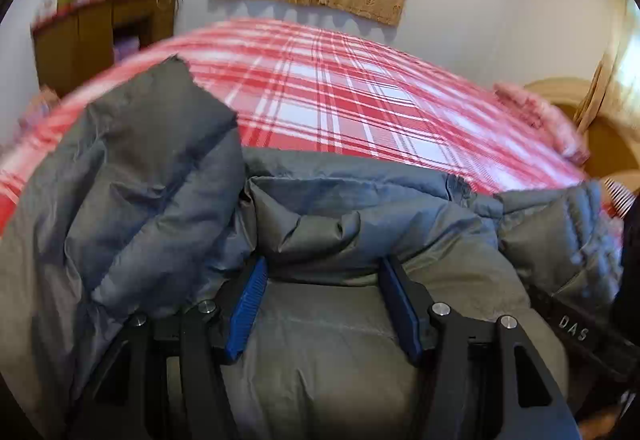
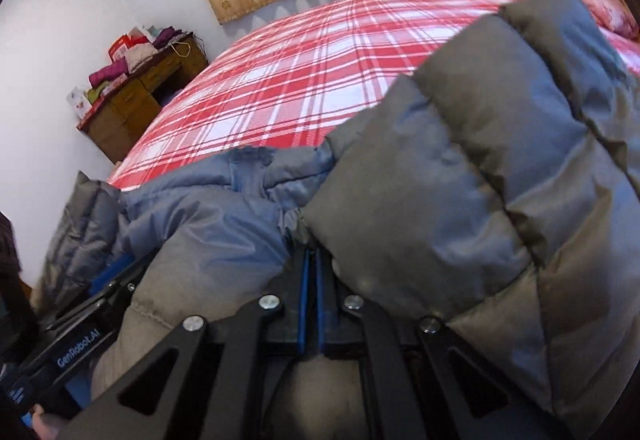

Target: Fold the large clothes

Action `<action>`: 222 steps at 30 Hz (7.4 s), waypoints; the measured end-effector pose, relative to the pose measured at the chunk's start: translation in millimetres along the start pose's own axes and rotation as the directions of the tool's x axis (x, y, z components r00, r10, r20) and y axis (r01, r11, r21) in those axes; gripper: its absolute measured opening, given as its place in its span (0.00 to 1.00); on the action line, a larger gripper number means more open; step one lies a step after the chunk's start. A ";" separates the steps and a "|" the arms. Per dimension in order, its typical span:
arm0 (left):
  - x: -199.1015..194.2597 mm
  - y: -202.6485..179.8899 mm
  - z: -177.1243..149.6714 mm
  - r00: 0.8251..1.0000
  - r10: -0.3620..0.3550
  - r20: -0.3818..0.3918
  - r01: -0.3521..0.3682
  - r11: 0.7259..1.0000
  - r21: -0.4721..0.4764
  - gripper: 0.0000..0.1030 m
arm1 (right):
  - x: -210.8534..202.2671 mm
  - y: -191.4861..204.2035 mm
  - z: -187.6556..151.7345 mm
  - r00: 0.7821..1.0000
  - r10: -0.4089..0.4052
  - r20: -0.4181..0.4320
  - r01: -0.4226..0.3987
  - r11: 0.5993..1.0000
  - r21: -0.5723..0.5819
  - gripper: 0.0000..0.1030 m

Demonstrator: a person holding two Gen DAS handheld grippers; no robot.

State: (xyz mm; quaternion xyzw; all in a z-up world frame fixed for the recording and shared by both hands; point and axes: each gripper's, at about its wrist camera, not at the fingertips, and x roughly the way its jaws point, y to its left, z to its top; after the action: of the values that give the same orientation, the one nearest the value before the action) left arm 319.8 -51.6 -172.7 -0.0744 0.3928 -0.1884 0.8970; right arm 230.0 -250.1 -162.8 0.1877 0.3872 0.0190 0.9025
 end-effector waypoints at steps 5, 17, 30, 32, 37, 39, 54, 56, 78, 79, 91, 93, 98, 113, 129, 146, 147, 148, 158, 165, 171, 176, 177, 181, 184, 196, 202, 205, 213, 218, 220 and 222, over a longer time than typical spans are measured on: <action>1.0 -3.4 -1.2 1.000 0.016 -0.010 -0.016 1.000 0.006 0.58 | -5.8 1.7 1.1 1.000 0.003 -0.017 -0.003 1.000 0.004 0.02; 5.5 -8.6 1.7 0.999 0.045 -0.012 -0.044 0.999 0.028 0.58 | -67.2 -56.3 12.4 0.955 -0.286 0.072 0.290 0.956 -0.040 0.02; 5.9 -14.6 1.6 0.998 0.062 -0.032 -0.060 0.997 0.047 0.58 | -46.7 -75.7 -0.7 0.979 -0.193 0.063 0.191 0.981 0.040 0.00; -1.0 -18.9 4.4 0.994 0.090 -0.062 -0.086 0.993 0.078 0.58 | -46.7 -74.0 0.0 0.978 -0.200 0.059 0.199 0.980 0.032 0.00; -67.7 -6.6 1.6 0.994 0.101 -0.045 -0.099 0.994 0.048 0.58 | -47.1 -65.2 6.9 0.965 -0.260 0.019 0.260 0.965 -0.024 0.00; -95.2 3.7 -2.5 0.994 0.107 -0.014 -0.106 0.993 0.045 0.58 | -62.5 -51.6 5.8 0.954 -0.296 0.052 0.299 0.951 -0.072 0.02; -164.1 71.6 -43.4 0.988 0.140 0.066 -0.131 0.983 -0.128 0.58 | -95.8 79.0 -52.2 0.992 0.002 0.125 0.015 0.991 -0.136 0.09; -152.2 78.3 -42.0 0.988 0.153 0.034 -0.147 0.979 -0.140 0.58 | -86.5 93.2 -44.4 0.992 0.007 0.125 0.011 0.989 -0.144 0.09; -107.4 76.2 -62.8 0.992 -0.111 0.068 0.125 0.953 -0.274 0.41 | 3.6 87.4 -58.2 1.000 -0.010 -0.028 0.008 0.997 -0.080 0.02; -107.9 75.6 -62.3 0.988 -0.130 0.081 0.147 0.952 -0.270 0.37 | 4.1 83.5 -57.8 0.999 0.009 -0.033 -0.011 0.998 -0.057 0.01; -153.0 30.4 -37.7 0.913 -0.360 0.194 0.387 0.914 -0.126 0.11 | 3.8 80.5 -65.6 0.995 0.082 -0.051 -0.080 0.996 0.048 0.00; -158.9 25.5 -35.7 0.908 -0.372 0.193 0.395 0.913 -0.101 0.11 | 2.6 83.7 -69.7 0.994 0.093 -0.049 -0.090 0.994 0.057 0.00; -179.6 28.9 -32.5 0.897 -0.386 0.215 0.408 0.910 -0.068 0.11 | 7.9 99.8 -80.2 0.977 0.196 -0.080 -0.182 0.972 0.149 0.00; -200.8 -23.5 -34.9 0.936 -0.315 0.155 0.289 0.942 0.168 0.11 | -4.6 136.1 -64.5 0.879 0.441 -0.182 -0.413 0.894 0.172 0.10; -151.5 -138.0 -107.2 0.966 -0.257 -0.013 0.239 0.876 0.420 0.11 | -140.0 1.6 -14.3 0.963 0.265 0.041 -0.268 0.958 0.097 0.56; -142.9 -167.2 -144.1 0.967 -0.250 -0.041 0.236 0.829 0.507 0.11 | -64.5 27.4 41.9 0.960 0.225 -0.165 -0.243 0.965 -0.097 0.44; -144.4 -165.8 -143.5 0.968 -0.249 -0.042 0.234 0.825 0.515 0.11 | -58.8 28.3 41.8 0.965 0.197 -0.175 -0.220 0.968 -0.121 0.31; -146.2 -164.0 -142.9 0.968 -0.247 -0.049 0.236 0.820 0.521 0.11 | -55.3 27.6 39.9 0.965 0.188 -0.185 -0.214 0.968 -0.131 0.19; -195.6 -152.4 -158.8 0.981 -0.171 -0.095 0.191 0.735 0.651 0.20 | -64.7 10.2 20.7 0.967 0.231 -0.110 -0.242 0.965 -0.104 0.08; -241.6 -114.7 -165.2 0.941 -0.265 -0.209 0.338 0.746 0.573 0.21 | -61.2 15.4 14.7 0.958 0.255 -0.132 -0.275 0.946 -0.171 0.08; -241.9 -112.3 -163.6 0.930 -0.246 -0.272 0.360 0.752 0.552 0.21 | -55.0 13.8 11.7 0.952 0.278 -0.127 -0.296 0.941 -0.162 0.08; -227.7 -146.3 -167.4 0.940 -0.268 -0.209 0.340 0.766 0.546 0.22 | -61.4 15.2 32.7 0.961 0.272 -0.044 -0.276 0.950 -0.144 0.08; -223.1 -157.4 -166.1 0.941 -0.278 -0.194 0.338 0.766 0.546 0.22 | -64.5 14.9 39.3 0.964 0.265 -0.028 -0.266 0.951 -0.155 0.08; -216.8 -180.0 -154.7 0.937 -0.326 -0.124 0.341 0.784 0.519 0.23 | -61.6 8.8 55.5 0.971 0.238 -0.017 -0.237 0.956 -0.174 0.08; -211.5 -188.1 -146.8 0.915 -0.395 -0.079 0.381 0.786 0.487 0.39 | -55.7 -0.2 58.0 0.959 0.284 -0.025 -0.284 0.948 -0.146 0.08; -247.5 -138.5 -139.7 0.918 -0.394 0.040 0.350 0.853 0.387 0.89 | -28.1 -24.9 45.7 0.946 0.321 -0.045 -0.323 0.942 -0.085 0.09; -249.6 -72.8 -85.0 0.959 -0.241 0.148 0.206 0.953 0.221 0.89 | -46.4 -29.8 40.7 0.952 0.305 -0.017 -0.306 0.950 -0.064 0.37; -214.0 -37.9 -48.2 0.970 -0.219 0.105 0.207 0.972 0.115 0.89 | -73.1 -32.8 38.9 0.958 0.288 0.003 -0.287 0.956 -0.055 0.41; -101.4 3.3 -40.5 0.949 -0.301 -0.090 0.287 0.947 -0.144 0.89 | -66.1 -21.4 17.1 0.972 0.217 -0.089 -0.224 0.972 -0.071 0.10; -105.3 -33.5 -48.5 0.930 -0.361 -0.069 0.356 0.931 -0.077 0.89 | -34.1 -25.7 -1.8 0.957 0.268 -0.109 -0.266 0.963 0.034 0.10; -108.4 -52.5 -47.1 0.931 -0.361 -0.062 0.361 0.933 -0.013 0.89 | -22.8 -29.9 -10.2 0.949 0.298 -0.104 -0.291 0.953 0.080 0.10; -106.2 -68.7 -51.3 0.934 -0.351 -0.074 0.354 0.935 0.030 0.89 | -12.9 -31.9 -19.8 0.946 0.307 -0.104 -0.297 0.950 0.099 0.08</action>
State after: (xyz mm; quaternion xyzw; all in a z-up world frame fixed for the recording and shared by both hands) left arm 197.0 -71.8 -116.4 -0.1180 0.3989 -0.3568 0.8364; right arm 203.4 -275.6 -177.6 0.2801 0.4070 0.1524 0.8560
